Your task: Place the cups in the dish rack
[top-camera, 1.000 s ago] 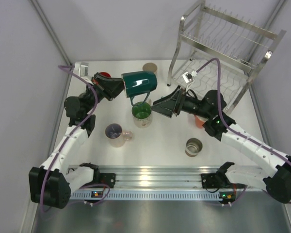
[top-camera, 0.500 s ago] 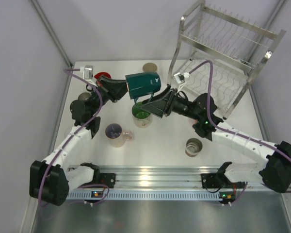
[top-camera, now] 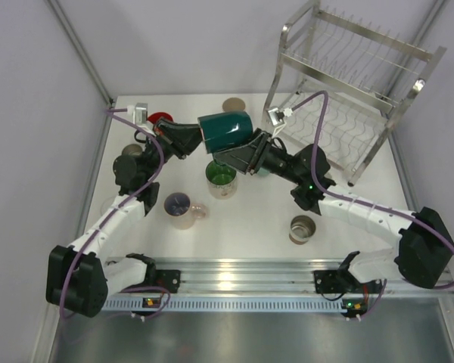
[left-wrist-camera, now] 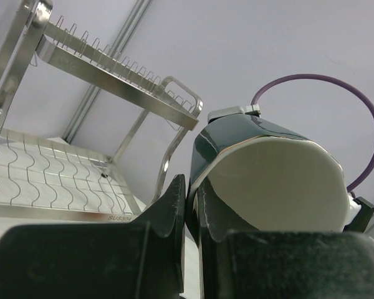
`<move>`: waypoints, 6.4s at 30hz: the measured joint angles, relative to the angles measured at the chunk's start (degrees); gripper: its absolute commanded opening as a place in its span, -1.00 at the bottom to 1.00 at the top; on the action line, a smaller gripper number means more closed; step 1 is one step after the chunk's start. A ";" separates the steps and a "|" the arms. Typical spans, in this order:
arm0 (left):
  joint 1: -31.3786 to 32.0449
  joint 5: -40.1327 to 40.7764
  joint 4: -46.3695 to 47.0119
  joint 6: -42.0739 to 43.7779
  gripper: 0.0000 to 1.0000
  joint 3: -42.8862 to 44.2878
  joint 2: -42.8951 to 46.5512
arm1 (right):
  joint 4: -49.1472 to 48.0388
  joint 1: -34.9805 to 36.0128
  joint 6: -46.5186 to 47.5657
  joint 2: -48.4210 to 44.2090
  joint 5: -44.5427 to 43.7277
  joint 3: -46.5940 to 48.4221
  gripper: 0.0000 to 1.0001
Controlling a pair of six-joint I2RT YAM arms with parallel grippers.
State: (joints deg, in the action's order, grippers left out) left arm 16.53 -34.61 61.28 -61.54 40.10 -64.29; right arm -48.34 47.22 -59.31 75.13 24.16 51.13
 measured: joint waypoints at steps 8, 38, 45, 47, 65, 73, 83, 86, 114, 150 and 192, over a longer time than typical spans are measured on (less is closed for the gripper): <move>0.68 1.11 0.57 0.61 -1.00 -0.35 -0.46 | -3.48 0.39 -3.37 2.60 -0.50 -0.02 -0.35; 1.51 6.34 -2.89 3.63 0.92 -5.14 2.95 | 15.58 0.09 6.75 -9.16 -10.03 -5.25 -1.00; 1.46 10.99 -14.71 6.93 0.96 -5.14 5.90 | 31.52 -0.94 15.08 -11.02 -15.28 -0.52 -1.00; 1.46 13.16 -18.53 8.44 0.96 -5.14 7.96 | 37.81 -0.98 18.34 -11.02 -17.33 3.21 -1.00; 1.46 23.06 -48.96 17.55 0.96 6.75 14.82 | 72.67 -16.79 51.58 8.68 -38.53 58.53 -1.00; 1.46 20.92 -52.22 17.29 0.96 2.84 17.05 | 72.96 -23.15 65.02 19.04 -48.70 72.30 -1.00; 1.46 18.32 -52.70 16.13 0.96 1.31 19.61 | 77.40 -35.71 67.19 27.98 -46.12 78.77 -1.00; 1.46 17.53 -52.74 15.45 0.96 0.28 19.87 | 79.19 -37.92 66.53 30.16 -44.28 80.63 -1.00; 1.46 17.35 -52.81 14.97 0.96 -1.64 20.92 | 84.96 -41.29 64.02 40.70 -35.63 84.30 -0.76; 1.46 17.46 -52.74 14.95 0.96 -2.34 18.84 | 74.07 -41.77 58.23 42.34 -21.66 85.15 -0.21; 1.46 25.29 -72.11 25.35 0.93 9.81 19.30 | 71.49 -42.01 57.29 25.97 -22.86 77.26 0.52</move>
State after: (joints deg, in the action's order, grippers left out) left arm 18.00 -9.32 -10.83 -36.18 49.91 -44.99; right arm 23.16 5.21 -2.02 101.10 1.30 128.40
